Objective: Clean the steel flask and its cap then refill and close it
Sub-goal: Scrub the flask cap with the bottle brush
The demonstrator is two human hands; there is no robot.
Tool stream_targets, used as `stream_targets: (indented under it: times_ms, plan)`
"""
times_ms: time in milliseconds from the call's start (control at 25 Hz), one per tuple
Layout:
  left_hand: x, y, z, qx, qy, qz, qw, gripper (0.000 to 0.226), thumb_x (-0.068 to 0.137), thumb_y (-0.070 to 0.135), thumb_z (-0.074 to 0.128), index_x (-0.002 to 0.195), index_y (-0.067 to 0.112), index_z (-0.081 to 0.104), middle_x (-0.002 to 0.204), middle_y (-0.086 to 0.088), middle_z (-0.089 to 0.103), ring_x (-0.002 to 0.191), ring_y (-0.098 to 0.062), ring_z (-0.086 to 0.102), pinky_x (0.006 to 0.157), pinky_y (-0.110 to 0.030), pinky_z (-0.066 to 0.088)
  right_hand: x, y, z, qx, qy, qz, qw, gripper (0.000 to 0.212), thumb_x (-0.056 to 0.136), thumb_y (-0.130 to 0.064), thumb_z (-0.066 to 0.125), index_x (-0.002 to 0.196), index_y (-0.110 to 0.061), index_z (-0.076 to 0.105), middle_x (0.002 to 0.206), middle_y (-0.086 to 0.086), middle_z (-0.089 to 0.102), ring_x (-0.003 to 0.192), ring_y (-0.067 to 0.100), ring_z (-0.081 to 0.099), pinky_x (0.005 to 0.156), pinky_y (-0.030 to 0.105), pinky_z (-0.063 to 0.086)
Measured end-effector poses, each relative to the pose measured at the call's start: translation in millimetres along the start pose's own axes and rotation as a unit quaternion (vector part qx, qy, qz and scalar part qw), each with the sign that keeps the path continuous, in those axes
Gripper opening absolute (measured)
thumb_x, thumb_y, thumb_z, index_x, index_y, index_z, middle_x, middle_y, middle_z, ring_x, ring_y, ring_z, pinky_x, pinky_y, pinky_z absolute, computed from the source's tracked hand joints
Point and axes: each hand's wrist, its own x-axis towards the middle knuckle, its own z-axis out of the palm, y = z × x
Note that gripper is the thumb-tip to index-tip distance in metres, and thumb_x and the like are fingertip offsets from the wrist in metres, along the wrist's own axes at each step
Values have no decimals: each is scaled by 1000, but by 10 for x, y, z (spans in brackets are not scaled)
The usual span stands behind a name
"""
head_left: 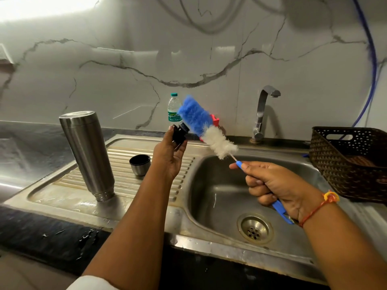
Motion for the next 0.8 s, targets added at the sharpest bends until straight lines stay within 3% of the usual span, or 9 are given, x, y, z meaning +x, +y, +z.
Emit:
stream_targets:
  times_ms: [160,280,360,440,600,800]
  plan:
    - [51,-5,-50,-21,32,26,999,24,95,16,70,111,1,60,124,-23,65,103,-27,69,76,-29,62,21,26,89,-64,51,-39,996,24,101,-26,51,115,-19,70,59,-3,37,47,7,25,38,19,20]
    - [51,-23,-51,-12,20,29,999,38,93,14,72,124,-4,57,121,-22,66,101,-27,72,76,-30,62,47,101,233,-197,88,-94,972,23,101,-27,51,115,-25,69,60,-3,42,45,6,30,41,21,23]
    - [15,-80,-19,16,0,22,1000,44,94,14,71,128,-7,55,115,-22,69,95,-26,75,76,-30,62,83,132,278,-271,102,-129,948,26,101,-26,52,121,-25,67,61,-10,47,44,3,40,43,15,30]
    - [-42,-122,28,29,-10,14,999,40,94,15,71,125,-6,56,112,-22,71,91,-26,77,74,-30,62,115,134,302,-313,120,-139,932,31,101,-25,52,128,-21,64,65,-16,50,54,-2,50,50,10,35]
    - [10,-37,4,-44,9,36,998,35,94,16,72,121,-2,58,121,-24,69,92,-28,77,72,-31,62,107,140,317,-311,121,-137,933,30,101,-25,52,128,-20,65,60,-15,50,46,-11,50,43,8,35]
    - [-101,-154,105,29,-45,15,998,38,95,17,70,125,-3,55,119,-25,67,92,-26,77,75,-31,62,144,158,290,-307,140,-129,933,31,102,-27,51,130,-23,63,60,-15,49,49,0,44,45,11,30]
